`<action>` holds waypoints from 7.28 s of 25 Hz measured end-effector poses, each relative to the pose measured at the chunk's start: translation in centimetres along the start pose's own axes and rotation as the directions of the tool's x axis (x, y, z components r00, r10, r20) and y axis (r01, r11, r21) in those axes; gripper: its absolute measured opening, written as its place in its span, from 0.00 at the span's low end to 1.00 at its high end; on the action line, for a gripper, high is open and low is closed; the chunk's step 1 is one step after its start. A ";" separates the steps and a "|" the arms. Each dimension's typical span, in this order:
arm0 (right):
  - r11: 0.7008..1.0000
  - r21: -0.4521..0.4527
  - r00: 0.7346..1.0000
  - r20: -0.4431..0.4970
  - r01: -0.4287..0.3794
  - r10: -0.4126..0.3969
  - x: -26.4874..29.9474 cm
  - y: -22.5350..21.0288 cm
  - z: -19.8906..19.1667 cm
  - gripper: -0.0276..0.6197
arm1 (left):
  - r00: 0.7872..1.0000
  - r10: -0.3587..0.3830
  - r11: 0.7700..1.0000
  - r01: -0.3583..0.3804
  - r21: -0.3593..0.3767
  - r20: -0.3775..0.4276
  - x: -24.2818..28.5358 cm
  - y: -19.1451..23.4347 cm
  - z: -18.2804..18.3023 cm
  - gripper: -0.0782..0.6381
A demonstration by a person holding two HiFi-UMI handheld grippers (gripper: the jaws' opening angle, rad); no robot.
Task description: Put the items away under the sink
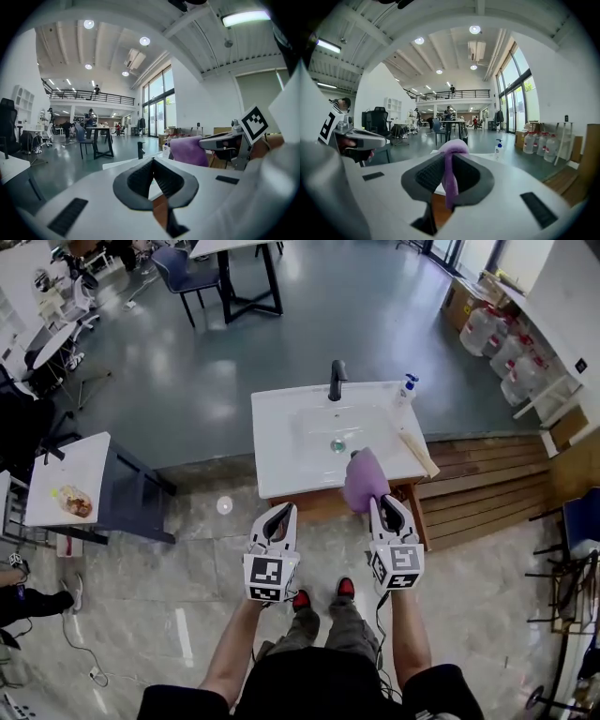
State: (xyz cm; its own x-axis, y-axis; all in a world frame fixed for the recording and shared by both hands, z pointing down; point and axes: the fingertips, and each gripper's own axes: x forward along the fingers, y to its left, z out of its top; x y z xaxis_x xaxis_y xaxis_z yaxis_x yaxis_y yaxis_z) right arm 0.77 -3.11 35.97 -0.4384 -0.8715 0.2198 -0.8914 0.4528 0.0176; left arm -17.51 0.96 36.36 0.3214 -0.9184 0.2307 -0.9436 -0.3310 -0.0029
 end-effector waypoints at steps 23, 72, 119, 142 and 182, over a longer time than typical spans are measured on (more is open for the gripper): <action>0.979 0.099 0.965 -0.176 -0.178 0.193 -1.5 -3.6 -18.1 0.15 | 0.984 0.017 0.994 -0.036 -0.106 -0.177 5.8 -10.1 -13.6 0.12; 0.888 0.053 0.886 -0.064 -0.457 0.460 27.7 9.4 -44.5 0.15 | 0.980 0.148 0.978 -0.164 -0.126 -0.130 16.5 -1.0 -43.3 0.12; 0.949 -0.007 0.945 -0.101 -0.314 0.312 13.1 2.2 -29.1 0.39 | 0.993 0.062 0.995 -0.070 -0.070 -0.100 9.8 -8.4 -26.5 0.12; 0.988 -0.025 0.987 0.054 -0.153 0.154 2.2 -2.7 -3.0 0.17 | 1.000 0.028 0.999 -0.028 0.027 -0.008 5.0 -7.3 -1.4 0.12; 0.994 0.037 0.992 0.064 0.107 -0.109 -7.8 -5.9 -0.4 0.09 | 0.991 -0.135 0.989 0.134 0.058 0.018 2.8 -9.3 3.0 0.12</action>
State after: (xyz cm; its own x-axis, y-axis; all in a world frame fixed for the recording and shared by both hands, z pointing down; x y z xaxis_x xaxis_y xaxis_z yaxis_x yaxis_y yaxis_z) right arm 9.47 1.06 34.59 -0.3446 -0.9261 0.1536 -0.9370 0.3494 0.0046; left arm -7.59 0.84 34.07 0.4471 -0.8691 0.2117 -0.8861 -0.4627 -0.0281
